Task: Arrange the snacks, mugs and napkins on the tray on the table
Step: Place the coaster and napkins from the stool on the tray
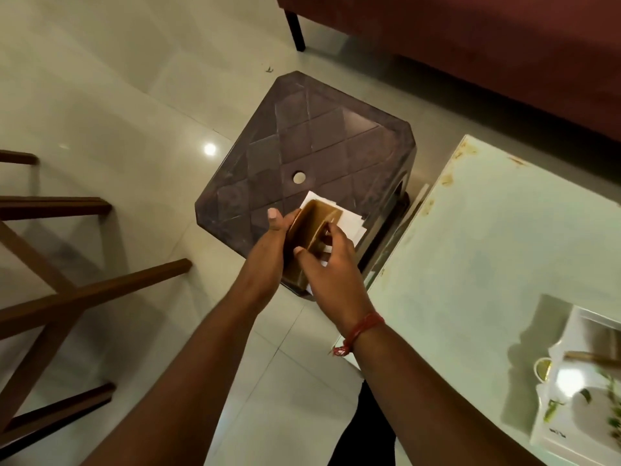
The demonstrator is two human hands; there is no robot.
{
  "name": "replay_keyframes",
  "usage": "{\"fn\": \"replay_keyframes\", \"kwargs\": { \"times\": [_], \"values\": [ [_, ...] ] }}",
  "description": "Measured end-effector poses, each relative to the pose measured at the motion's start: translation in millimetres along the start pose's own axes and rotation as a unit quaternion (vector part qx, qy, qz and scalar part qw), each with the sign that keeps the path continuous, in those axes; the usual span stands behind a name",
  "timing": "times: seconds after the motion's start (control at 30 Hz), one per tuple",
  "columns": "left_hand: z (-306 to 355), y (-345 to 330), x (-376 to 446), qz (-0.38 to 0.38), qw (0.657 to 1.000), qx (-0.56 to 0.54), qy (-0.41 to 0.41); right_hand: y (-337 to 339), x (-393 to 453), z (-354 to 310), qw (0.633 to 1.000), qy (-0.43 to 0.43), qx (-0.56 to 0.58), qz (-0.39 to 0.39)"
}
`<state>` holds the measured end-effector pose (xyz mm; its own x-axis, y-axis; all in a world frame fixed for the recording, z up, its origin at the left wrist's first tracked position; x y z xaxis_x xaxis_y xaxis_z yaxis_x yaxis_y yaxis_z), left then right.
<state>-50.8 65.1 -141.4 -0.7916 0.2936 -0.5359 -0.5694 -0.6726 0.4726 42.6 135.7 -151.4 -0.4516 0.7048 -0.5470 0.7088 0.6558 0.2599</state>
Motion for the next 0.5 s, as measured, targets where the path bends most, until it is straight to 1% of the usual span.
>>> {"fn": "replay_keyframes", "kwargs": {
  "times": [0.1, 0.23, 0.37, 0.5],
  "values": [
    [5.2, -5.9, -4.3, 0.001, 1.0, -0.019, 0.002, 6.9, 2.3, 2.3, 1.0, -0.012, 0.025, 0.01],
    [16.4, -25.9, -19.1, -0.015, 0.998, -0.063, 0.021, 38.0, 4.5, 7.7, 0.998, -0.021, 0.05, 0.024],
    [24.5, -71.5, -45.0, -0.064, 0.993, -0.078, 0.055, 92.6, -0.3, 24.0, 0.997, -0.022, 0.069, 0.041],
    [30.1, -138.0, -87.8, -0.141, 0.983, -0.093, 0.076, 171.8, -10.2, 58.3, 0.994, -0.038, 0.075, 0.075]
  ]
}}
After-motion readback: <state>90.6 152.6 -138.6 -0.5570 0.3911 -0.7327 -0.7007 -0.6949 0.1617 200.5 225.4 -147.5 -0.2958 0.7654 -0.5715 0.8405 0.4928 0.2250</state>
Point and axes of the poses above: each hand's wrist, its own x-axis towards the middle knuckle, its own y-axis out of the back of the hand, z = x × y, the point moved 5 cm from there along x, towards the middle knuckle, and after that the axes turned 14 degrees about z, right-handed, at the moved point
